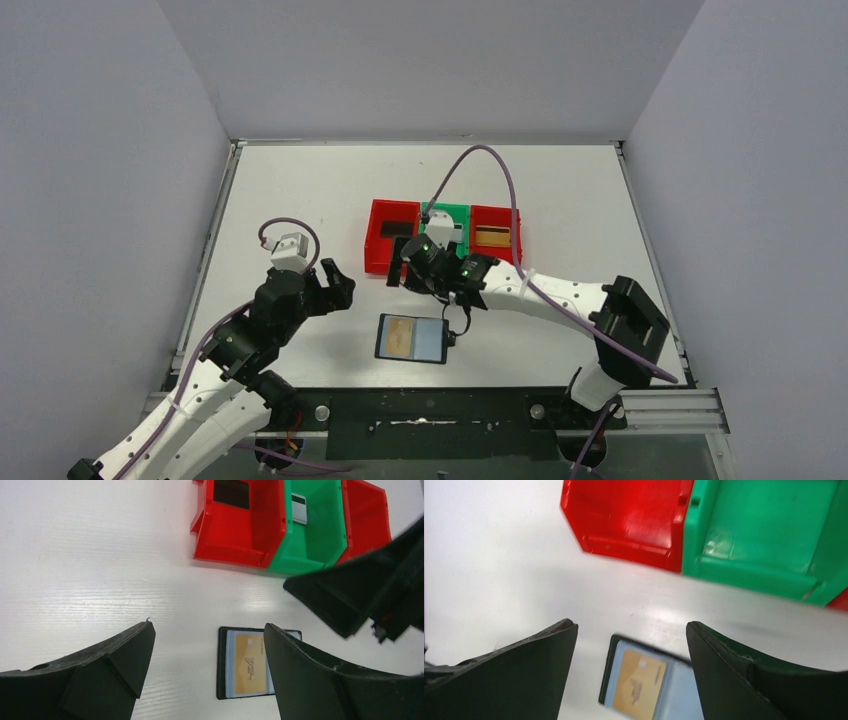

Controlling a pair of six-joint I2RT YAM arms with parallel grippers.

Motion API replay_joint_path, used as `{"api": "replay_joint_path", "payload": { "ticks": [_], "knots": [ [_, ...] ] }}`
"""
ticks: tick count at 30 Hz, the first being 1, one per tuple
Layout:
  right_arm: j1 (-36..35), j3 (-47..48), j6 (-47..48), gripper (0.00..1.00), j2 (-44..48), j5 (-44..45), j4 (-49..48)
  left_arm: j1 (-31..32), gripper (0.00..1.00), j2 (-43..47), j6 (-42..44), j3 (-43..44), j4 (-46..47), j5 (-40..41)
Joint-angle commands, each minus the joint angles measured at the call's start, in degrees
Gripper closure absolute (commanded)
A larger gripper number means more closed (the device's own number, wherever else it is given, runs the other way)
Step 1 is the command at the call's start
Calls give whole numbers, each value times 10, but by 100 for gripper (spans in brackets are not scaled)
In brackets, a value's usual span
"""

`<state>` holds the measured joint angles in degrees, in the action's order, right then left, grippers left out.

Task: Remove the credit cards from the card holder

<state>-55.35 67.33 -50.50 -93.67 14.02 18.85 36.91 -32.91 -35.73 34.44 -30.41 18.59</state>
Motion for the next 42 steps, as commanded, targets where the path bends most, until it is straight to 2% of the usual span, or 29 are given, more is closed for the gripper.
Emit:
{"api": "replay_joint_path", "payload": {
  "ticks": [1,8,16,22,24,27,32,36,42],
  "knots": [
    [-64,-62,-107,22,53,76,4,-2,20,-7,3,6,18,-11],
    [-124,-194,-208,37,68,-6,-166,-2,22,-13,3,2,22,-22],
    [-126,-258,-250,43,63,-36,-217,-2,24,-35,11,-1,44,-93],
    [-123,-293,-269,52,68,-38,-257,-1,44,-121,2,-9,116,-278],
    [-117,-303,-278,53,67,-40,-257,2,51,-157,-5,-12,134,-313],
    [-106,-334,-286,57,67,-56,-297,10,57,-201,-10,-18,150,-351],
    [-91,-406,-312,70,62,-85,-400,29,60,-233,-23,-36,173,-365],
    [-81,-426,-317,78,55,-98,-440,43,60,-249,-36,-53,199,-372],
    [-76,-430,-315,79,51,-106,-465,64,63,-303,-27,-59,182,-338]
  ]
}}
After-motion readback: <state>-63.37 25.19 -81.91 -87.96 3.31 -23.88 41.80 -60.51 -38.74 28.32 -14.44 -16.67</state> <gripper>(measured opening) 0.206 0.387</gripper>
